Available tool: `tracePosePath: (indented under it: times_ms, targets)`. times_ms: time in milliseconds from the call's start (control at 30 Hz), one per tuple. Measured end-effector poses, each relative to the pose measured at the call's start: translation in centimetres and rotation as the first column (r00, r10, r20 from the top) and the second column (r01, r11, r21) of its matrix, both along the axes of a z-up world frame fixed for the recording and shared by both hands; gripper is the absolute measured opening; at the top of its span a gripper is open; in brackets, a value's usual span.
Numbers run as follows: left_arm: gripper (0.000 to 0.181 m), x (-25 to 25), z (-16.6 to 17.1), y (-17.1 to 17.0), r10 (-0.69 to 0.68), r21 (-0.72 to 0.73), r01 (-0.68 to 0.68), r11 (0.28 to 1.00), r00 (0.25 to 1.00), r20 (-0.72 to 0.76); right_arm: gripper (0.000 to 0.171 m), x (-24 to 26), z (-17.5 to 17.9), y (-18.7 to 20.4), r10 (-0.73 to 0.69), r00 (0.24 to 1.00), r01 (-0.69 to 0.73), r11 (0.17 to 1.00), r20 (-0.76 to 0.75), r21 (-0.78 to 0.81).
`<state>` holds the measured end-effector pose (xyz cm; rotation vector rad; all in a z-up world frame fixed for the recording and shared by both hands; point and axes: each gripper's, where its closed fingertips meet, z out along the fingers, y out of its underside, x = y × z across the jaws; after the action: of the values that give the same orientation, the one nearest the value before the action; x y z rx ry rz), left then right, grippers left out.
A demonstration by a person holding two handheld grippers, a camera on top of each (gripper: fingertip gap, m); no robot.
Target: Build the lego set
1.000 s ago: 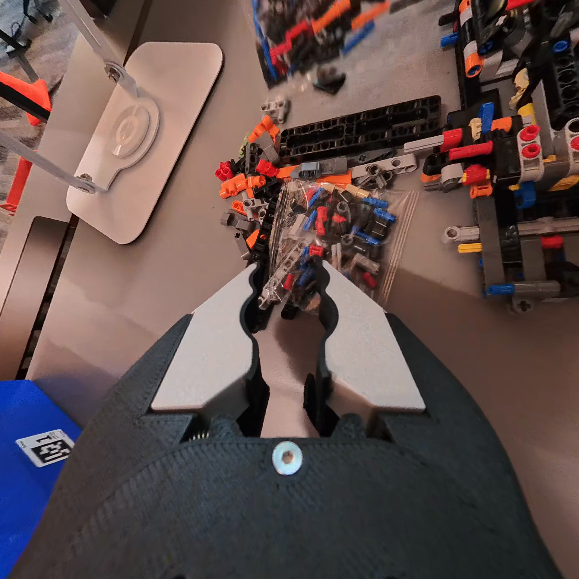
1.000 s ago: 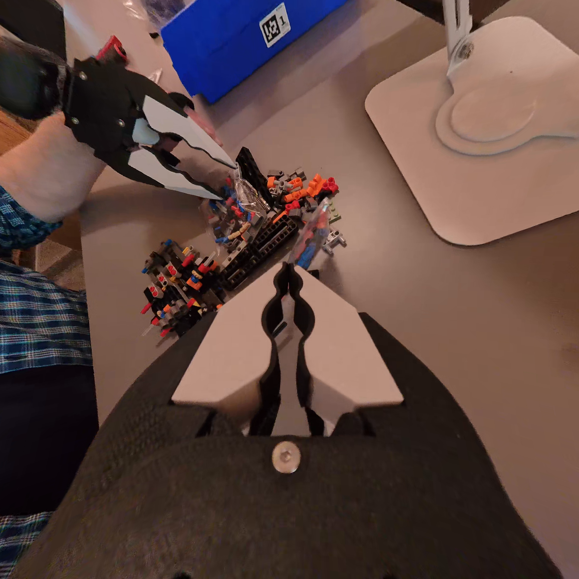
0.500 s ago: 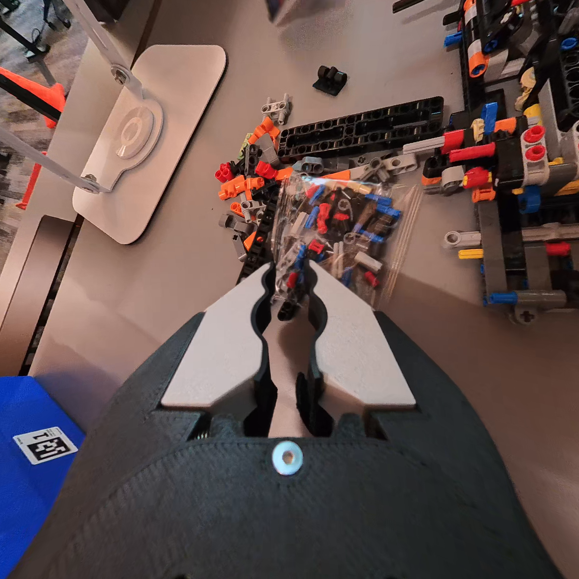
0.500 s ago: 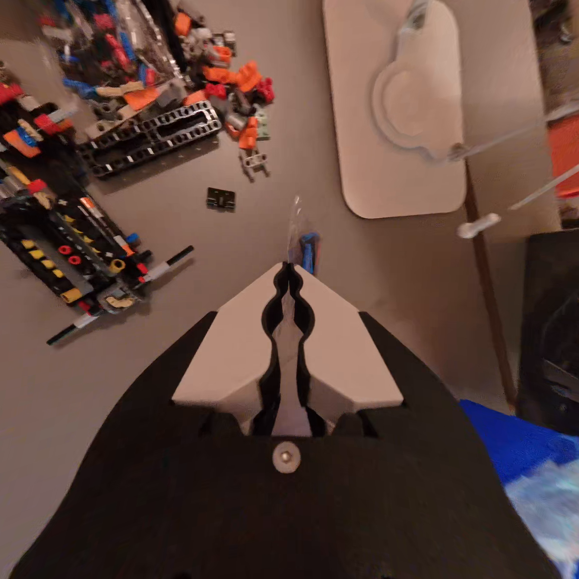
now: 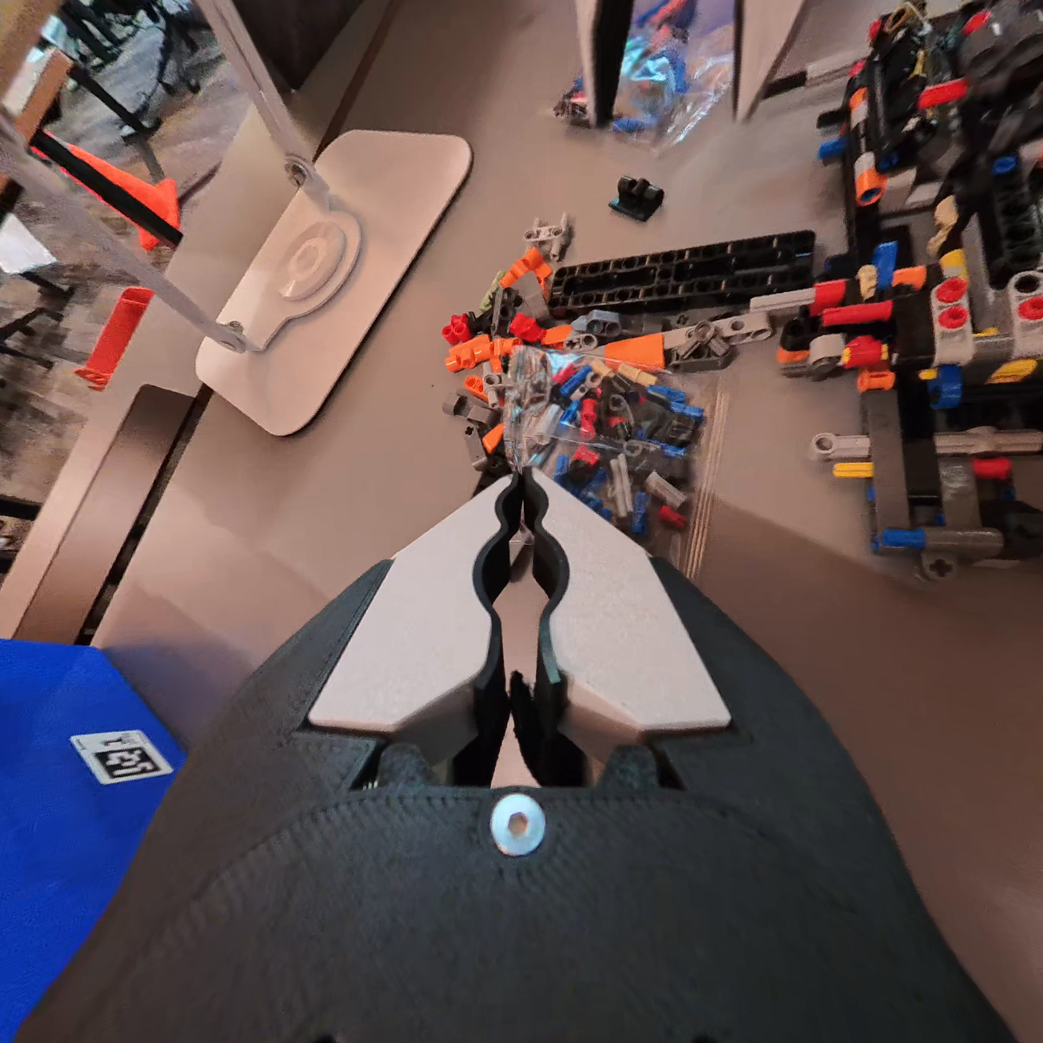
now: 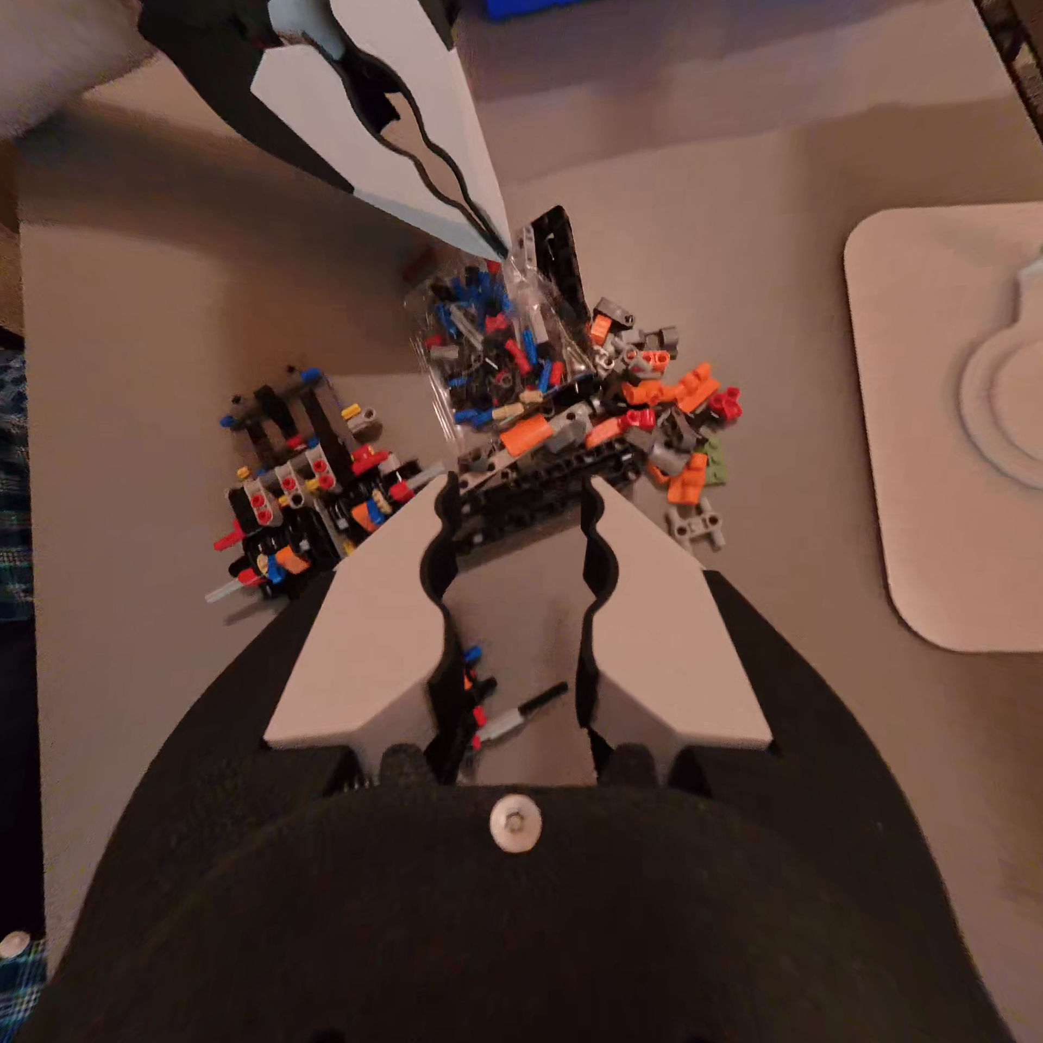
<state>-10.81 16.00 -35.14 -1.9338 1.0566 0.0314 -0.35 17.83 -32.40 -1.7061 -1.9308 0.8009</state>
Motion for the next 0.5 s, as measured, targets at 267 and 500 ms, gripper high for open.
tracePosePath:
  times_ms: [267, 500]
  targets:
    - [0.0, 1.1, 2.7, -0.6, -0.07, 0.189, 0.079, 0.979, 0.996, -0.055, 0.056, -6.9, -0.1, 0.2, 0.131, 0.988, -0.133, 0.991, -0.078, -0.018]
    - [0.0, 1.6, 5.0, -0.4, -0.112, 0.255, 0.122, 0.959, 0.992, -0.051, 0.0, -7.7, 0.6, -0.8, 0.209, 0.97, -0.23, 0.952, -0.122, -0.203]
